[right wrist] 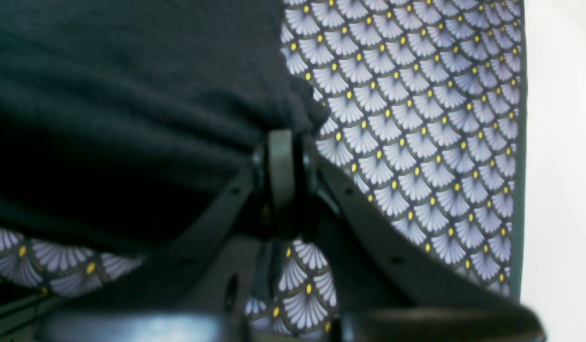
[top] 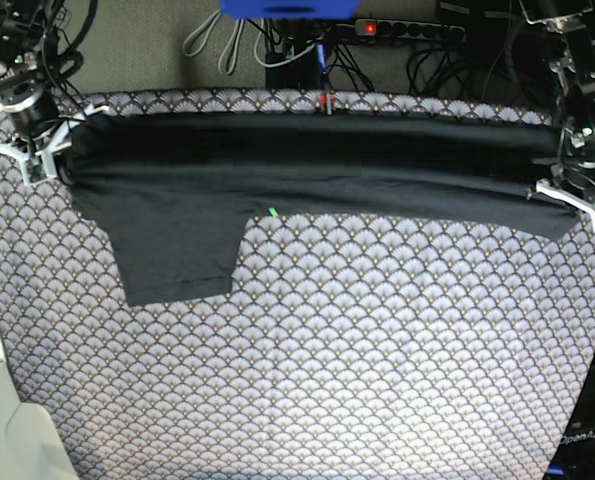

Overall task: Fold the T-shirt properly
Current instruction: 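Release the folded edge with both grippers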

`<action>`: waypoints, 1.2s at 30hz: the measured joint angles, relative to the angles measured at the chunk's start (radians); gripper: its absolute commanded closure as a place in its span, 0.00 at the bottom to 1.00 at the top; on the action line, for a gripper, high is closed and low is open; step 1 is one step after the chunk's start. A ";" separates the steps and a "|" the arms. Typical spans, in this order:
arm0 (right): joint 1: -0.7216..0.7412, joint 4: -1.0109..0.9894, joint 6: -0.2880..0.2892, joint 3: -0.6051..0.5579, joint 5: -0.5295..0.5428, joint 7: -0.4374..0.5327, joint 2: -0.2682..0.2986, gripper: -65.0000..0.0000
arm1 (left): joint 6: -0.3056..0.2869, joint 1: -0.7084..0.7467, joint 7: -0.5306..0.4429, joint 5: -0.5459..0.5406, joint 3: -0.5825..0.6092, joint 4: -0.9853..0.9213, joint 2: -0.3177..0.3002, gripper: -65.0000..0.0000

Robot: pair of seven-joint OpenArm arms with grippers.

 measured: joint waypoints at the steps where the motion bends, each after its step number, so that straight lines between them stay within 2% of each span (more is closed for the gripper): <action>1: 0.000 0.000 0.000 0.000 0.000 0.000 0.000 1.00 | 0.000 0.001 0.000 0.000 0.000 0.000 0.000 0.99; 13: -0.031 0.000 -0.002 0.000 0.001 0.000 0.002 1.00 | -0.003 0.028 0.006 0.004 0.000 -0.036 -0.002 0.99; 15: -0.047 -0.001 -0.002 -0.007 0.001 0.003 0.002 0.96 | -0.002 0.031 0.007 0.004 0.000 -0.057 -0.003 0.98; 18: -0.059 -0.002 -0.003 -0.027 0.000 -0.003 0.002 0.85 | -0.002 0.030 0.004 0.004 0.000 -0.085 -0.005 0.98; 20: -0.064 -0.001 -0.003 -0.027 0.000 0.004 0.003 0.76 | 0.000 0.031 0.007 0.005 0.000 -0.097 -0.005 0.93; 22: -0.070 -0.002 -0.003 -0.027 0.000 0.000 0.004 0.67 | -0.003 0.044 0.008 0.000 0.000 -0.099 -0.006 0.83; 23: -0.069 -0.002 -0.003 -0.023 -0.001 0.000 0.002 0.63 | 0.002 0.044 0.039 0.002 0.000 -0.099 -0.005 0.77; 26: -0.061 -0.001 -0.003 -0.020 -0.001 0.000 0.002 0.59 | 0.001 0.040 0.095 0.003 0.000 -0.099 -0.005 0.63; 29: -0.058 0.002 -0.003 -0.015 0.000 0.000 0.002 0.58 | 0.001 0.032 0.113 0.004 0.000 -0.093 -0.006 0.62; 36: -0.003 0.002 -0.006 0.098 -0.010 -0.006 0.000 0.58 | 0.001 0.039 0.120 0.003 0.000 -0.093 -0.008 0.61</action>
